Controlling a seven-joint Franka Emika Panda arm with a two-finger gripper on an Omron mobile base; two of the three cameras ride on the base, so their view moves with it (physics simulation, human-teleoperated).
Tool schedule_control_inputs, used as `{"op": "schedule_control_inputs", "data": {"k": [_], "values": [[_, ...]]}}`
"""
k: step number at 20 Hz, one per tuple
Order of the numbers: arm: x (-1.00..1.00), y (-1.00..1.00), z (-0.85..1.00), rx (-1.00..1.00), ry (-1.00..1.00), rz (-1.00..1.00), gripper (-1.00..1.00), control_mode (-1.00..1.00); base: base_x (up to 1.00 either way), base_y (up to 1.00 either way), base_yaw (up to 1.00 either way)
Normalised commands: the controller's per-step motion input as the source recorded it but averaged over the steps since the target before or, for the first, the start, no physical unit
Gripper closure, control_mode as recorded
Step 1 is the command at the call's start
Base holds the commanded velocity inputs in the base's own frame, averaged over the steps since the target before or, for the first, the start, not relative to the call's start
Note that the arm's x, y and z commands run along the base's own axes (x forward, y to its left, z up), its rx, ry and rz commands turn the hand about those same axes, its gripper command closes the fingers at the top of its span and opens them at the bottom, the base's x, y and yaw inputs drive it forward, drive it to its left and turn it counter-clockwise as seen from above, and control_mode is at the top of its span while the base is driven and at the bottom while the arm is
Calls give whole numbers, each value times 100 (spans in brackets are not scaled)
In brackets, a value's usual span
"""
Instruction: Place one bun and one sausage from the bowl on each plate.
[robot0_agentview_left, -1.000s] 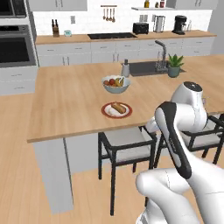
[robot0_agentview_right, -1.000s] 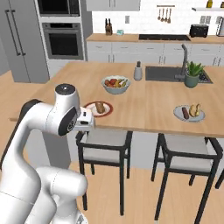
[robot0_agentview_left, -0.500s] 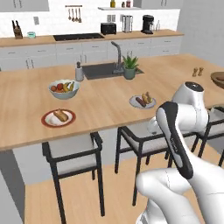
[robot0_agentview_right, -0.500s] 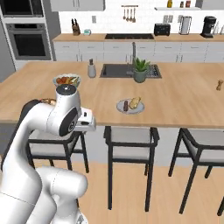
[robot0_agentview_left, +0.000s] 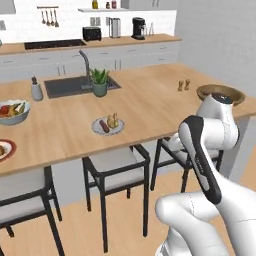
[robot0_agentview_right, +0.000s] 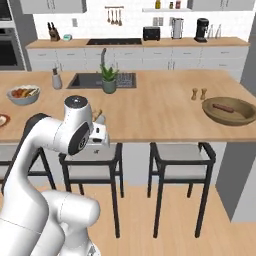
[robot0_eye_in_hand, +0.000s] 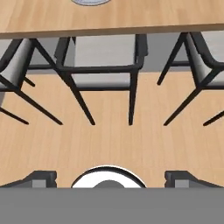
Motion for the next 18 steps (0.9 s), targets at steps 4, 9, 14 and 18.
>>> {"op": "schedule_control_inputs", "data": {"k": [4,9,14,18], "values": [[0,0,0,0,0,0,-100,100,6,-100,-15],[0,0,0,0,0,0,-100,100,12,-100,-13],[0,0,0,0,0,0,-100,100,20,-100,-7],[0,0,0,0,0,0,-100,100,28,-100,-1]]}}
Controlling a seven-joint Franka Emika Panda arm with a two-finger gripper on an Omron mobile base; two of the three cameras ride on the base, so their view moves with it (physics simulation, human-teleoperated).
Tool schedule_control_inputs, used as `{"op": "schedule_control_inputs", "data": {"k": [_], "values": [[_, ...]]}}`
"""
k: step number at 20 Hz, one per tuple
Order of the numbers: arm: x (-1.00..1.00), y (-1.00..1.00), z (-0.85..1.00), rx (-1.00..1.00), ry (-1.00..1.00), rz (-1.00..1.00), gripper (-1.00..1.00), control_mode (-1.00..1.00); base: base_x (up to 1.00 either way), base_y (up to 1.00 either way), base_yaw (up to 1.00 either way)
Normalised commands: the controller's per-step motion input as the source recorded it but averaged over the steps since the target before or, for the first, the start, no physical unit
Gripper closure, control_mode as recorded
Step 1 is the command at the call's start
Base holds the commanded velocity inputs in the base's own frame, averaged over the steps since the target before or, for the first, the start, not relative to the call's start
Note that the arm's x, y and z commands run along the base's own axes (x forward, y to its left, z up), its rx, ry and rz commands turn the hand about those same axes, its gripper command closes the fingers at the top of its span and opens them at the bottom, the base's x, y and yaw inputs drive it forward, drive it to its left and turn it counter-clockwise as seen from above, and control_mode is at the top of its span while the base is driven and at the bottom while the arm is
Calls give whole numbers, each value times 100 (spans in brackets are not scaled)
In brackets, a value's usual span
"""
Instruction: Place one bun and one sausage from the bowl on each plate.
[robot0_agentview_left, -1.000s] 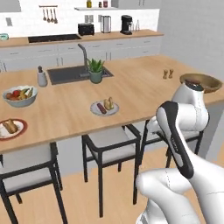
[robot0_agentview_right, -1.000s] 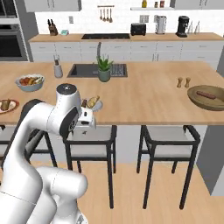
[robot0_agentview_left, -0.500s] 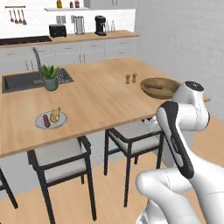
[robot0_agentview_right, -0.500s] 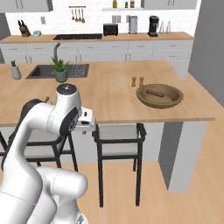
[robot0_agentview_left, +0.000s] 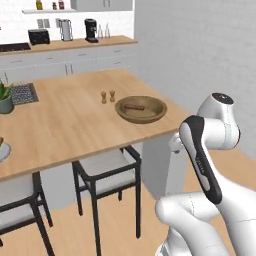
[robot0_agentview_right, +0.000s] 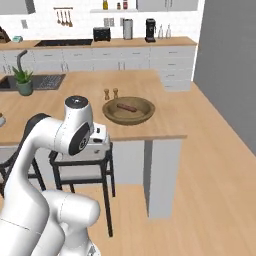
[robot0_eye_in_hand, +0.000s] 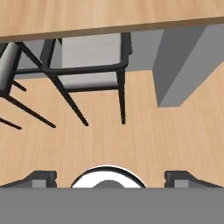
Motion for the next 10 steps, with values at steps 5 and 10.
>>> {"op": "schedule_control_inputs", "data": {"k": [5,10], "values": [[0,0,0,0,0,0,-100,100,31,-96,1],[0,0,0,0,0,0,-100,100,38,-74,15]]}}
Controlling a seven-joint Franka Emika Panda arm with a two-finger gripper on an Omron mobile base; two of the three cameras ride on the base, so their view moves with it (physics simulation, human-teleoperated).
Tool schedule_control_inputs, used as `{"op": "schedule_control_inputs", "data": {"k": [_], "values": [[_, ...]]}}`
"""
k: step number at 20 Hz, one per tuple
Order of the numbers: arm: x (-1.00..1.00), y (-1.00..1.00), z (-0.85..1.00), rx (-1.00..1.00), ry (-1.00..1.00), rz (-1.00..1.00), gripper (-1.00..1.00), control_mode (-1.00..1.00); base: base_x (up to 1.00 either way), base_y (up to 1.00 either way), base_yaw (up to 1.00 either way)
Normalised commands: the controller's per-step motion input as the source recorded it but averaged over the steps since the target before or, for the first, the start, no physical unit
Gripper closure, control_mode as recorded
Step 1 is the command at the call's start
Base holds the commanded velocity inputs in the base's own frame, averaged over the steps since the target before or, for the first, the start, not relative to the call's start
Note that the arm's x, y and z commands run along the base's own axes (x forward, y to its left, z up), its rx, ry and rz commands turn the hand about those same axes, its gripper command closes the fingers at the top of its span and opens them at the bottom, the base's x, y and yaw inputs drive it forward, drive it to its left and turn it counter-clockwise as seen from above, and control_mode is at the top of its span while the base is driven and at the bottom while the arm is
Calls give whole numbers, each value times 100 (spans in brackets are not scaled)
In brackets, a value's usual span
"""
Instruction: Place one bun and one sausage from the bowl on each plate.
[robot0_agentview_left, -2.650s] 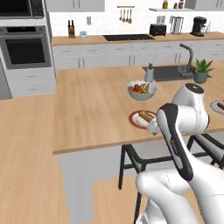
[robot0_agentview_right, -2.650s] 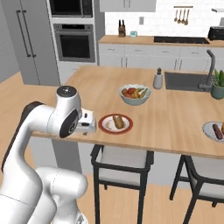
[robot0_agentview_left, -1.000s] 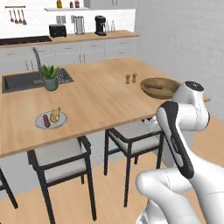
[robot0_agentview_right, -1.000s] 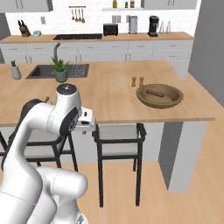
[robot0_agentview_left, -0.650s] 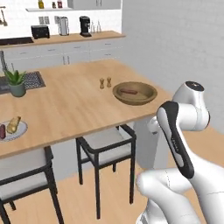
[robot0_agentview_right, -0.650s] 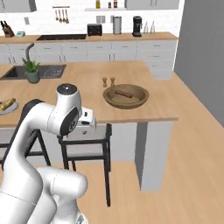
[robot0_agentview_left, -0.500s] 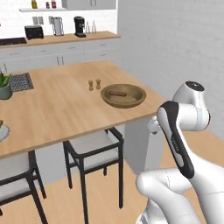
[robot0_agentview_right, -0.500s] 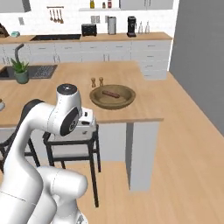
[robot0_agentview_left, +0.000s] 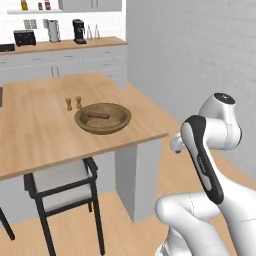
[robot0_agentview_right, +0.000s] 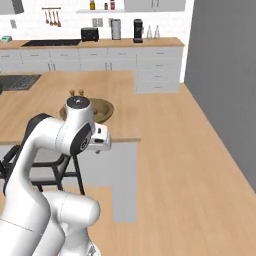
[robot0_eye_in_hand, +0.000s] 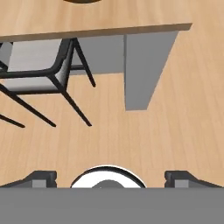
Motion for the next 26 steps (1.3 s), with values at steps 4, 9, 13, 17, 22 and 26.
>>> {"op": "schedule_control_inputs", "data": {"k": [4,9,13,17,22,26], "values": [[0,0,0,0,0,0,-100,100,72,-23,25],[0,0,0,0,0,0,-100,100,68,32,38],[0,0,0,0,0,0,-100,100,74,-19,41],[0,0,0,0,0,0,-100,100,35,-38,18],[0,0,0,0,0,0,-100,100,56,-2,2],[0,0,0,0,0,0,-100,100,23,0,1]]}}
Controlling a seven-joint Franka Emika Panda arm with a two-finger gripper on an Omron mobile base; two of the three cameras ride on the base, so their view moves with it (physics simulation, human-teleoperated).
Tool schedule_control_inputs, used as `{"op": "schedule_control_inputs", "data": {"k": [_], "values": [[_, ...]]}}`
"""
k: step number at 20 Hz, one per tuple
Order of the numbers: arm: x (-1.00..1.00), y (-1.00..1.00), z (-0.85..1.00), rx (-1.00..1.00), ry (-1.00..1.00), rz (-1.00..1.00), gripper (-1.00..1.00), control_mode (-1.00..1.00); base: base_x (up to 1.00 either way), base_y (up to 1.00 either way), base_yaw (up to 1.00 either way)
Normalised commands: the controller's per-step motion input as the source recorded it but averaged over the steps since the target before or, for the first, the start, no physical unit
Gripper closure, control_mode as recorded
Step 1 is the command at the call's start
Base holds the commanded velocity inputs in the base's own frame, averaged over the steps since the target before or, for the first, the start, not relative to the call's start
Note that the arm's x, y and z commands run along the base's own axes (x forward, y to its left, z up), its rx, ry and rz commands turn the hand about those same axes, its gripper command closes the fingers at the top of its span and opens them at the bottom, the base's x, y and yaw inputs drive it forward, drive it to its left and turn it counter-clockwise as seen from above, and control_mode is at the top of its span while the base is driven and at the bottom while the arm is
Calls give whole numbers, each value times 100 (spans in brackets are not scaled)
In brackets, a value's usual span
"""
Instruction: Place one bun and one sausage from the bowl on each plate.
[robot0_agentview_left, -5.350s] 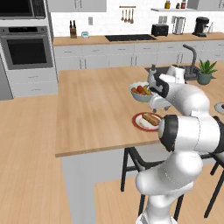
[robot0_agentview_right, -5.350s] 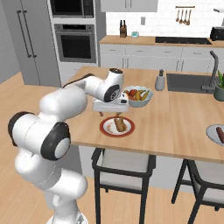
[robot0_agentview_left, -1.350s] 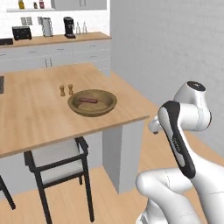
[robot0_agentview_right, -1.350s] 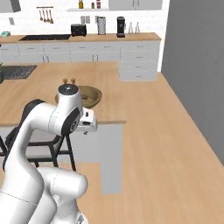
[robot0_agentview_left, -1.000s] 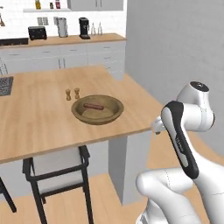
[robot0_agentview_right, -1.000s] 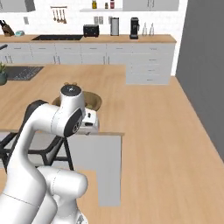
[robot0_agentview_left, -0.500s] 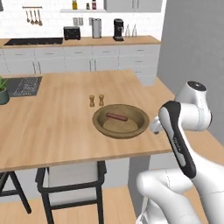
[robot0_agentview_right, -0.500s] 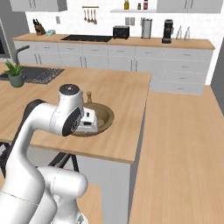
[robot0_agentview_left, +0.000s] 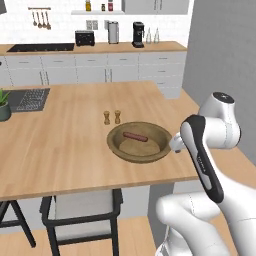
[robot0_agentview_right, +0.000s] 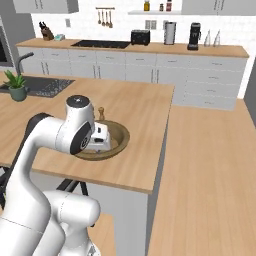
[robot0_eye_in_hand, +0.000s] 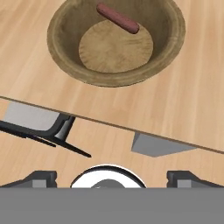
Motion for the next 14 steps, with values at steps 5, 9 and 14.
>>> {"op": "schedule_control_inputs", "data": {"k": [5,9,14], "values": [[0,0,0,0,0,0,-100,100,0,0,0],[0,0,0,0,0,0,-100,100,9,0,0],[0,0,0,0,0,0,-100,100,39,4,12]]}}
